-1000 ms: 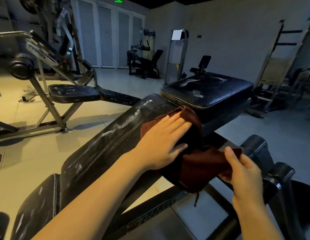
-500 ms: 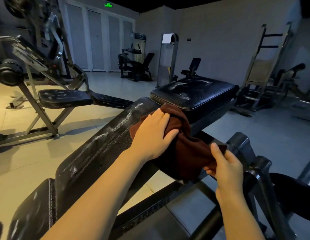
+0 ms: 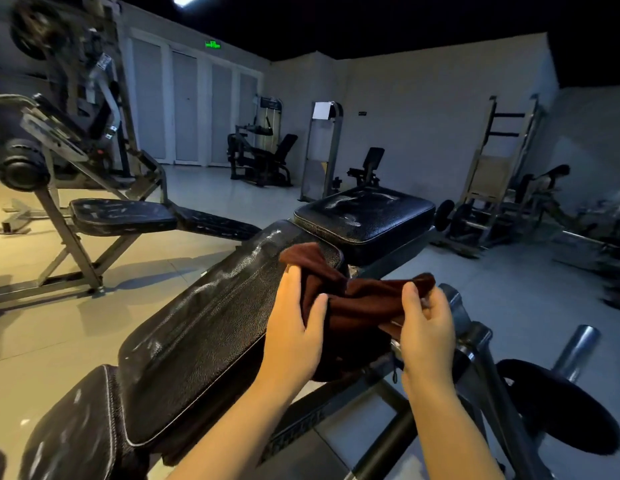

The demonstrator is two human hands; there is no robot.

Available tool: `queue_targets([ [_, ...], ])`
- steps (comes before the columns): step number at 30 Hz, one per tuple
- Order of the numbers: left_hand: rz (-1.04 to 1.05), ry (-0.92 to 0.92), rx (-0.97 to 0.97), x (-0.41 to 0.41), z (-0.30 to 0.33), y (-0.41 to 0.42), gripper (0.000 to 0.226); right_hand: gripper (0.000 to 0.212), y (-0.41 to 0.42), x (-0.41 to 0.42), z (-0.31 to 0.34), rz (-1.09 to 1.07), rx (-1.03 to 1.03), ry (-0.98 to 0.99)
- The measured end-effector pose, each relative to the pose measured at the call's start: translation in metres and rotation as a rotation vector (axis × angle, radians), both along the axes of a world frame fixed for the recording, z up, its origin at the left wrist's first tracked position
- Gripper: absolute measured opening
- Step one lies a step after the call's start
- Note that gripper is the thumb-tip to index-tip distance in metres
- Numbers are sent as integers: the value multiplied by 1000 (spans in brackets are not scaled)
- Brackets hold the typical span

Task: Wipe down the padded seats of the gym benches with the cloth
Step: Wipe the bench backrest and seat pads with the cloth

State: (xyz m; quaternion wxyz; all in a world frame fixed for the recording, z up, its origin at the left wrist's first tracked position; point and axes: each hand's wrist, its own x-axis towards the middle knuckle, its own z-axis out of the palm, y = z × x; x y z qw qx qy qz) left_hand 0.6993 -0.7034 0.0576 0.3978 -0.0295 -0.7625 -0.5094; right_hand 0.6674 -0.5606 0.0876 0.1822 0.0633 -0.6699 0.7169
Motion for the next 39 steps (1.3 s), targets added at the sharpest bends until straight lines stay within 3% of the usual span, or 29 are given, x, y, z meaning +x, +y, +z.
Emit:
queue_targets([
  [4,14,52,-72,-31,44,3,44,12,14,-26,21,1,-140,49],
  [9,10,-126,-321,-104,69,5,72,12,24,-72,37,21,-188,74],
  [11,102,-153,-427,-116,65,8,75,12,32,-90,36,-15,-190,77],
  [17,401,-266,-637,-106,53,22,68,21,23,-129,58,-105,-193,161],
  [21,429,-49,-754,-93,54,20,39,26,9,-160,101,-155,-222,234],
  [23,408,0,-793,-91,52,15,30,23,4,-174,116,-100,3,317],
  [25,452,19,-802,-95,47,7,30,24,-3,-186,119,76,449,325],
  [27,468,3,-725,-101,39,0,39,38,-8,-196,109,172,1003,328],
  [29,403,-16,-616,-104,34,-5,49,45,-10,-195,96,159,1311,433],
  [32,322,-9,-512,-105,35,-7,52,43,-9,-183,87,278,1366,498],
  [39,393,10,-609,-104,30,-8,48,49,-2,-172,89,387,1568,578],
])
